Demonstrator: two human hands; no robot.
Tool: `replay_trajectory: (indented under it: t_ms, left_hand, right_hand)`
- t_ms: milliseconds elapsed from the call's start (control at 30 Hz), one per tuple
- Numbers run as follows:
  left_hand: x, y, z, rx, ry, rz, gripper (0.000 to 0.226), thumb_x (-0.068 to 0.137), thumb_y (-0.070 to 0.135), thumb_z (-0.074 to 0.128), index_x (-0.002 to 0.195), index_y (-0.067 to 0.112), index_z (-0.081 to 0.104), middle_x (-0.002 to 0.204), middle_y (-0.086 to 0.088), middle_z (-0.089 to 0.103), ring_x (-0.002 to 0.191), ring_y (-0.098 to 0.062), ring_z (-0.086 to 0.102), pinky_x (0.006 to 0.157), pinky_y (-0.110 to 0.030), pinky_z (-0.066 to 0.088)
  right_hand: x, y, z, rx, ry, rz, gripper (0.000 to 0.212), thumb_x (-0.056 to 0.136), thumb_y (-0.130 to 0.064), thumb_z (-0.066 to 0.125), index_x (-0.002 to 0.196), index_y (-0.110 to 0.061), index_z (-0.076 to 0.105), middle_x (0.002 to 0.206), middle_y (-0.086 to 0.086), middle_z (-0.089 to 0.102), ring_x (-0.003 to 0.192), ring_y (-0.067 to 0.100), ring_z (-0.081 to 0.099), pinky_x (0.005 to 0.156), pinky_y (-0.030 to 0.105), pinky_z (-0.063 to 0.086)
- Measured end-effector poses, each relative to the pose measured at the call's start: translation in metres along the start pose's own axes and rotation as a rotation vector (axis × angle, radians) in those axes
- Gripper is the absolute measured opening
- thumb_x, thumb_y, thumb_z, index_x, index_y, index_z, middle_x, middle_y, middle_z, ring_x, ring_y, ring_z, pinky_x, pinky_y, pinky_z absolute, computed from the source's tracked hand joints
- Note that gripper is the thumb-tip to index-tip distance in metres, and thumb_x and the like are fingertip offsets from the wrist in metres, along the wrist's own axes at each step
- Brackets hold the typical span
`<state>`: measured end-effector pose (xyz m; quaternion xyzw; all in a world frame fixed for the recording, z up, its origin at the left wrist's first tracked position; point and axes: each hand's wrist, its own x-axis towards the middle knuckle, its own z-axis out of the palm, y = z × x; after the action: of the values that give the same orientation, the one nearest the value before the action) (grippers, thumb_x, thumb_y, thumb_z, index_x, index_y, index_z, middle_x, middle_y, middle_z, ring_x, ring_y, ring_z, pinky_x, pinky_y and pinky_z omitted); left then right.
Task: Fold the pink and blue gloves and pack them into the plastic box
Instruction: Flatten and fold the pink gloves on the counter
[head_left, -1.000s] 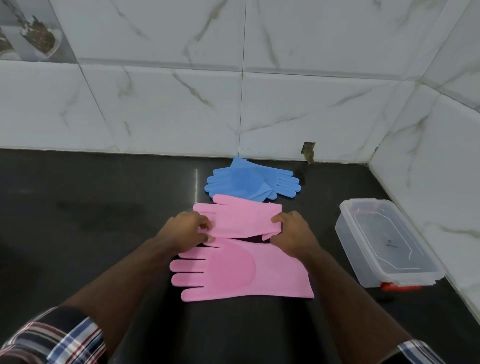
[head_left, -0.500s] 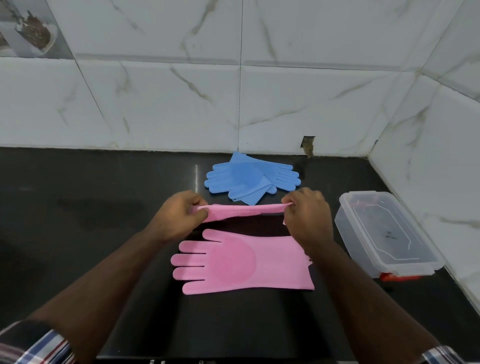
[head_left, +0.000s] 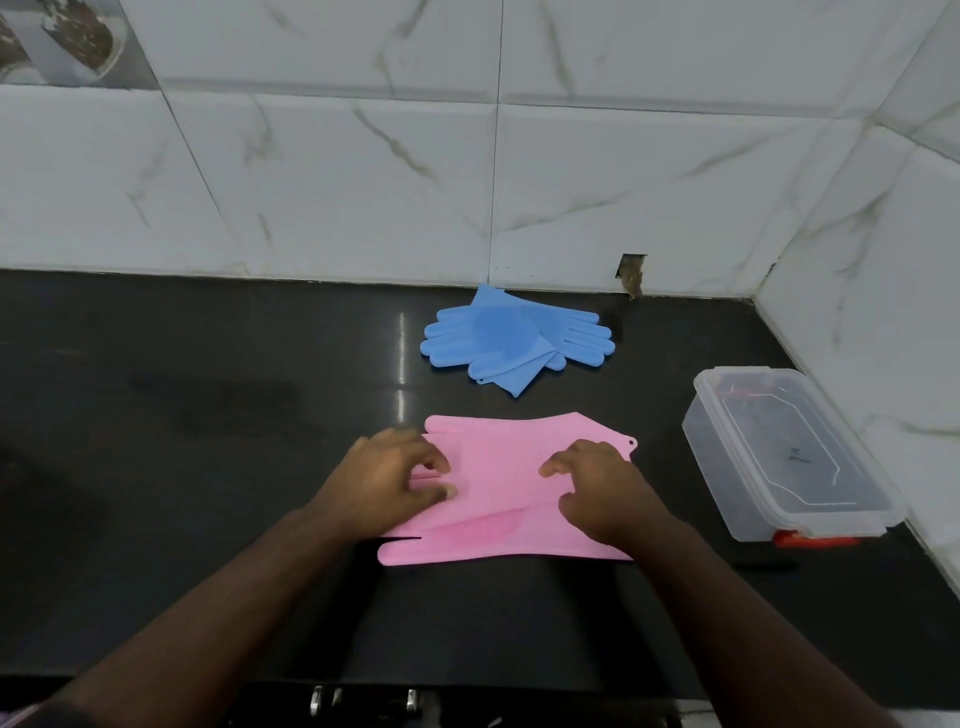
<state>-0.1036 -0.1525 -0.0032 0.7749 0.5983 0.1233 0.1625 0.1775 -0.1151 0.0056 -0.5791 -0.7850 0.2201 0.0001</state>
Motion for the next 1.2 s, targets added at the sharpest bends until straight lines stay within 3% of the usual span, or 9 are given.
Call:
replay_trajectory:
  t_ms: [133, 300, 500, 633, 767, 867, 967, 1067, 1200]
  left_hand:
    - [-0.017, 0.005, 0.020, 0.160, -0.124, 0.003, 0.067, 0.078, 0.077, 0.050, 0.137, 0.045, 0.049, 0.142, 0.020, 0.043, 0.133, -0.010, 0.036, 0.107, -0.037, 0.032]
    - [-0.016, 0.007, 0.022, 0.235, -0.098, -0.050, 0.062, 0.089, 0.066, 0.053, 0.145, 0.043, 0.042, 0.154, 0.015, 0.035, 0.141, -0.014, 0.030, 0.109, -0.038, 0.026]
    - [0.002, 0.001, 0.008, 0.245, -0.043, -0.069, 0.041, 0.097, 0.053, 0.048, 0.137, 0.044, 0.053, 0.148, 0.015, 0.045, 0.138, -0.013, 0.037, 0.106, -0.038, 0.034]
    - [0.002, -0.002, 0.000, 0.192, 0.012, -0.059, 0.033, 0.098, 0.045, 0.052, 0.130, 0.040, 0.060, 0.136, 0.017, 0.055, 0.129, -0.013, 0.044, 0.100, -0.037, 0.036]
    - [-0.004, -0.006, -0.012, 0.060, 0.159, -0.025, 0.025, 0.094, 0.030, 0.060, 0.117, 0.035, 0.068, 0.119, 0.013, 0.065, 0.113, -0.018, 0.055, 0.090, -0.041, 0.045]
    - [-0.014, -0.008, -0.022, -0.013, 0.212, 0.003, 0.028, 0.091, 0.035, 0.055, 0.114, 0.034, 0.070, 0.116, 0.015, 0.066, 0.109, -0.016, 0.057, 0.090, -0.044, 0.048]
    - [-0.031, -0.010, -0.020, -0.031, 0.152, 0.048, 0.034, 0.087, 0.048, 0.048, 0.112, 0.038, 0.070, 0.118, 0.022, 0.064, 0.114, -0.008, 0.054, 0.095, -0.043, 0.046]
    - [-0.043, -0.012, -0.012, -0.119, 0.151, -0.034, 0.037, 0.087, 0.057, 0.045, 0.109, 0.041, 0.069, 0.117, 0.027, 0.062, 0.113, -0.004, 0.052, 0.095, -0.038, 0.043]
    - [-0.037, -0.023, -0.002, -0.227, 0.253, -0.281, 0.026, 0.091, 0.043, 0.058, 0.111, 0.033, 0.069, 0.115, 0.013, 0.065, 0.109, -0.014, 0.058, 0.094, -0.037, 0.048]
  right_hand:
    - [-0.003, 0.012, 0.005, -0.048, -0.019, 0.040, 0.048, 0.081, -0.021, 0.067, 0.125, -0.039, 0.060, 0.137, -0.010, 0.051, 0.123, 0.014, 0.046, 0.103, 0.035, 0.046]
    - [0.000, 0.013, 0.018, -0.050, 0.025, 0.034, 0.042, 0.090, -0.032, 0.064, 0.131, -0.035, 0.058, 0.142, -0.008, 0.050, 0.127, 0.015, 0.045, 0.107, 0.037, 0.041]
    - [0.009, 0.005, 0.020, -0.025, 0.129, 0.016, 0.036, 0.092, -0.033, 0.063, 0.128, -0.030, 0.061, 0.135, -0.006, 0.057, 0.121, 0.016, 0.051, 0.104, 0.038, 0.045]
    - [0.008, 0.003, 0.017, -0.001, 0.260, -0.005, 0.023, 0.096, -0.029, 0.054, 0.114, -0.026, 0.068, 0.120, -0.005, 0.065, 0.108, 0.015, 0.055, 0.093, 0.034, 0.048]
    - [-0.003, -0.002, 0.007, -0.020, 0.425, -0.066, 0.026, 0.098, -0.029, 0.052, 0.119, -0.023, 0.067, 0.121, -0.004, 0.066, 0.112, 0.017, 0.056, 0.096, 0.034, 0.044]
    - [-0.012, -0.012, 0.000, -0.034, 0.467, -0.095, 0.027, 0.097, -0.026, 0.053, 0.120, -0.023, 0.067, 0.121, -0.003, 0.067, 0.113, 0.018, 0.057, 0.097, 0.036, 0.046]
    - [-0.023, -0.015, 0.002, 0.005, 0.398, -0.116, 0.029, 0.091, -0.026, 0.056, 0.118, -0.027, 0.067, 0.123, -0.007, 0.066, 0.116, 0.015, 0.054, 0.100, 0.037, 0.046]
    - [-0.032, -0.014, 0.008, 0.056, 0.193, -0.060, 0.036, 0.084, -0.034, 0.059, 0.119, -0.033, 0.065, 0.130, -0.013, 0.062, 0.124, 0.013, 0.050, 0.105, 0.042, 0.044]
    - [-0.026, -0.006, 0.009, 0.198, 0.167, 0.043, 0.031, 0.087, -0.031, 0.064, 0.119, -0.028, 0.067, 0.128, -0.011, 0.063, 0.117, 0.010, 0.055, 0.103, 0.035, 0.046]
